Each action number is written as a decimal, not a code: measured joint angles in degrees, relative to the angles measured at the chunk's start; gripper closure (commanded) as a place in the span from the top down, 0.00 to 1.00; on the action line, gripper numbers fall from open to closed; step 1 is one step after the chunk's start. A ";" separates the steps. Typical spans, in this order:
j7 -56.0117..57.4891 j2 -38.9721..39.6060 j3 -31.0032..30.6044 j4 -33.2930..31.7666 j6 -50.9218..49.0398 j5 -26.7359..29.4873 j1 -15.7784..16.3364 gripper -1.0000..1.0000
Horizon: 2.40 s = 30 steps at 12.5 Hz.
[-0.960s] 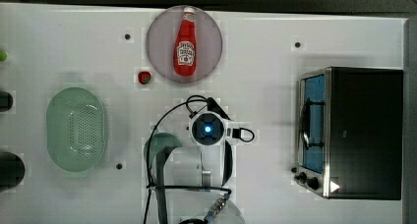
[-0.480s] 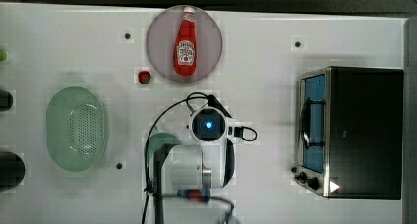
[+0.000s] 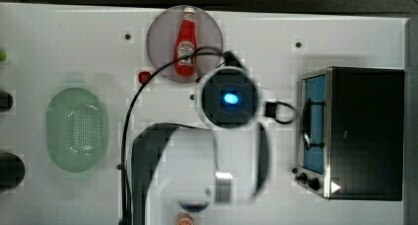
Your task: Pick banana from table and place on oven.
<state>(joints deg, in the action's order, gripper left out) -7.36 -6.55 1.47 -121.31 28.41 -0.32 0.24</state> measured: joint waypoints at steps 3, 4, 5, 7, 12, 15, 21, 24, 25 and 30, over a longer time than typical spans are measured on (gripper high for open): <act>0.01 -6.24 4.92 8.23 -9.64 0.74 -0.54 0.27; 0.09 -7.36 6.85 9.96 -9.85 -0.04 -0.64 0.27; 1.55 -7.66 9.07 11.13 -9.82 -1.45 -0.68 0.27; 7.71 -5.90 14.48 12.03 -9.86 -6.69 -1.01 0.27; 26.70 11.67 29.81 11.30 -1.33 -6.89 -3.70 0.27; 34.94 18.49 33.16 9.01 4.46 -8.36 -4.71 0.41; 39.62 20.42 32.88 8.90 4.46 -5.53 -4.03 1.00; 41.08 17.35 30.81 10.46 4.35 -5.71 -3.85 1.00; 40.74 15.72 29.25 10.97 4.01 -6.40 -3.98 1.00; 24.56 3.71 16.50 13.09 -10.73 -4.71 -0.38 1.00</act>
<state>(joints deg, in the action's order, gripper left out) 17.19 -2.85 17.97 -108.21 17.68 -5.03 -0.14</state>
